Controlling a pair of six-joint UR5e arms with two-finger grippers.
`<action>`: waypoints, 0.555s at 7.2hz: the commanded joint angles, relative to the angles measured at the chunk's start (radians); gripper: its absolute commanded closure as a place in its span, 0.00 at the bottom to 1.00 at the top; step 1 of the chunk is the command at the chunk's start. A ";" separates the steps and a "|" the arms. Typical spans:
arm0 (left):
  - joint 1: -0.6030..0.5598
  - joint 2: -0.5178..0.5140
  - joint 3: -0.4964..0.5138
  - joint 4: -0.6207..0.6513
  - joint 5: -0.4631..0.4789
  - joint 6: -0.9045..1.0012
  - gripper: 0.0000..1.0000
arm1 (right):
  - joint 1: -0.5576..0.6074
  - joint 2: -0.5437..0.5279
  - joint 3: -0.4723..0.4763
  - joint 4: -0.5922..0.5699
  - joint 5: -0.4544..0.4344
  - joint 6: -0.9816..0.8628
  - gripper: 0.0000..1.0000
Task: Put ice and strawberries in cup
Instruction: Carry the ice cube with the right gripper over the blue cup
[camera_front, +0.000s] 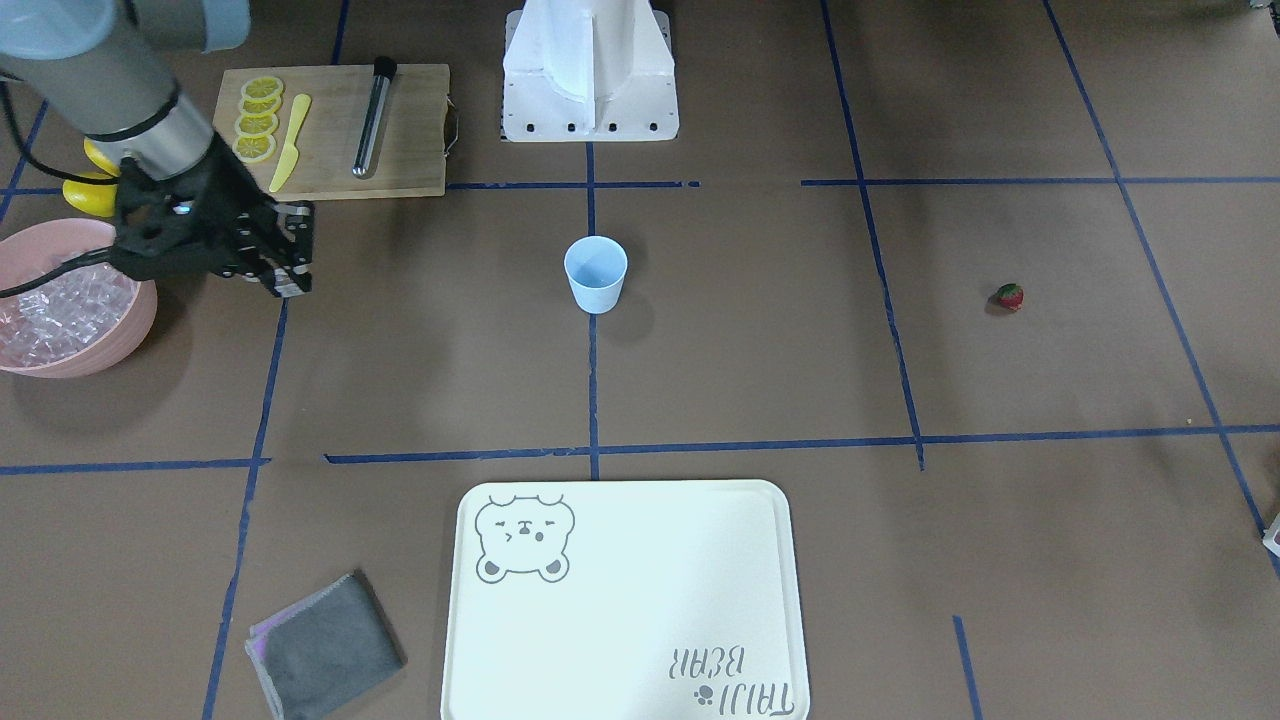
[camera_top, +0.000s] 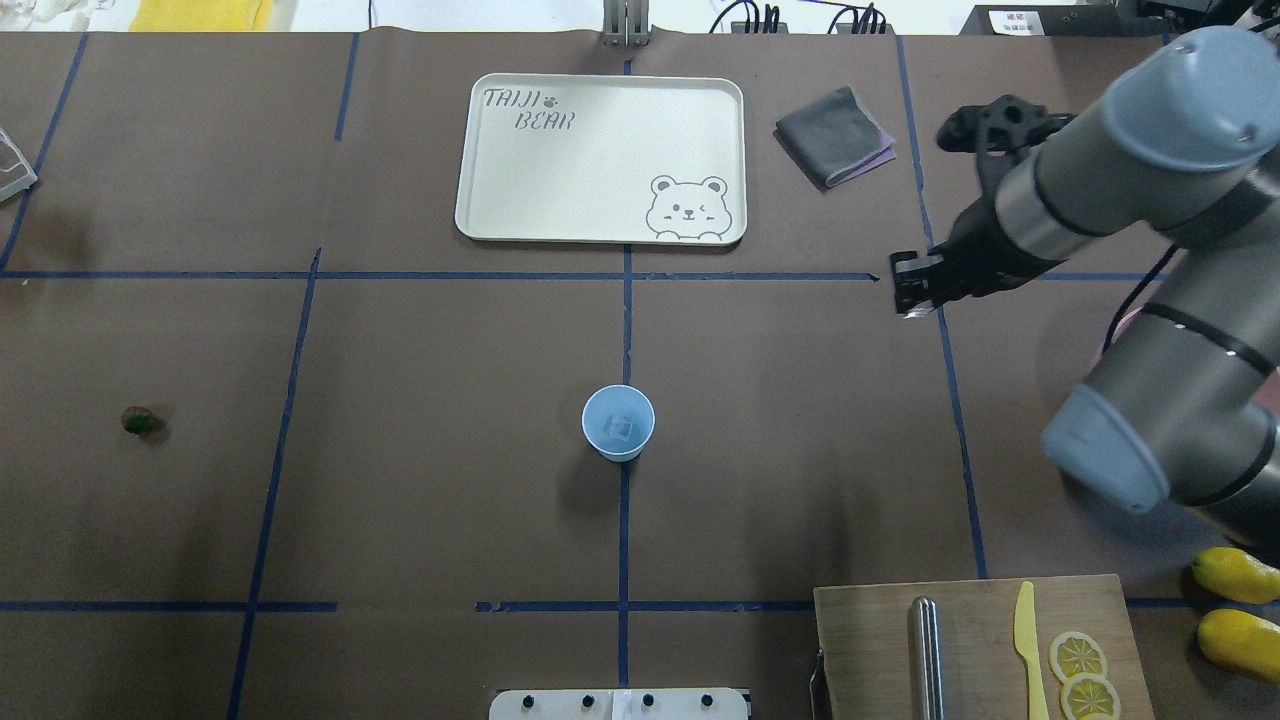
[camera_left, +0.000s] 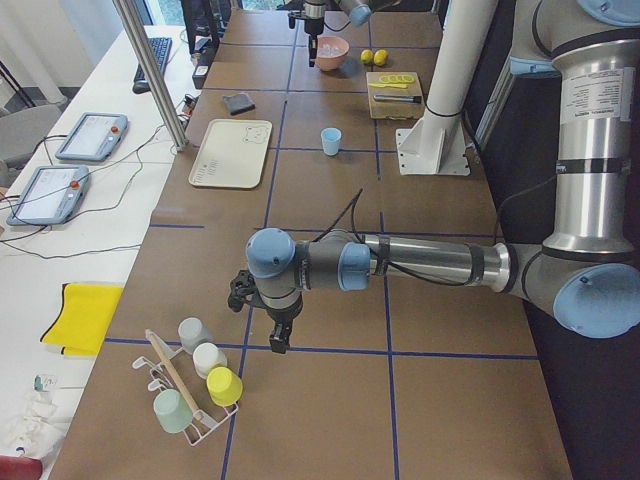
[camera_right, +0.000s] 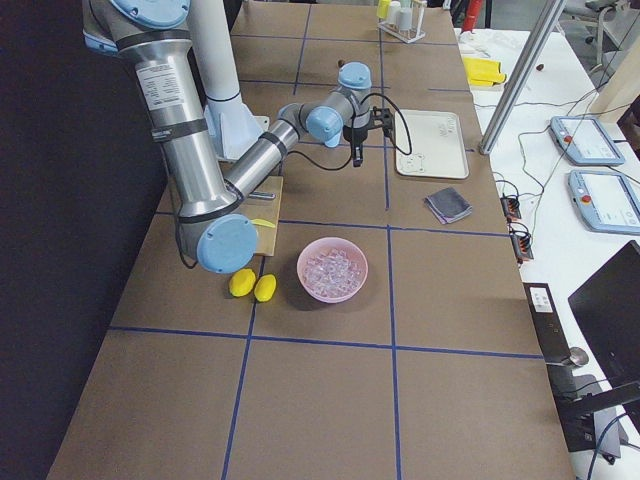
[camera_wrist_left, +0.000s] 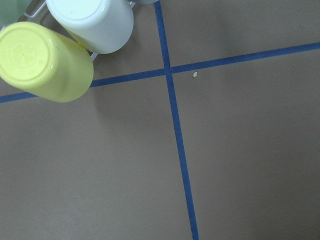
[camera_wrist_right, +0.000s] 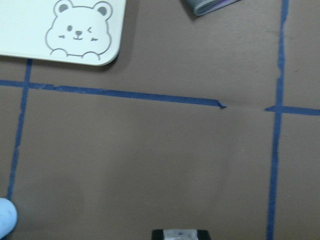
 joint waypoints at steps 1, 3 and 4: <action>0.000 0.000 0.000 0.000 -0.001 0.000 0.00 | -0.185 0.177 -0.014 -0.115 -0.152 0.163 0.92; -0.002 0.000 0.000 0.000 -0.001 0.000 0.00 | -0.286 0.306 -0.095 -0.117 -0.238 0.298 0.94; 0.000 0.000 0.000 0.000 0.000 0.000 0.00 | -0.329 0.372 -0.166 -0.115 -0.293 0.344 0.94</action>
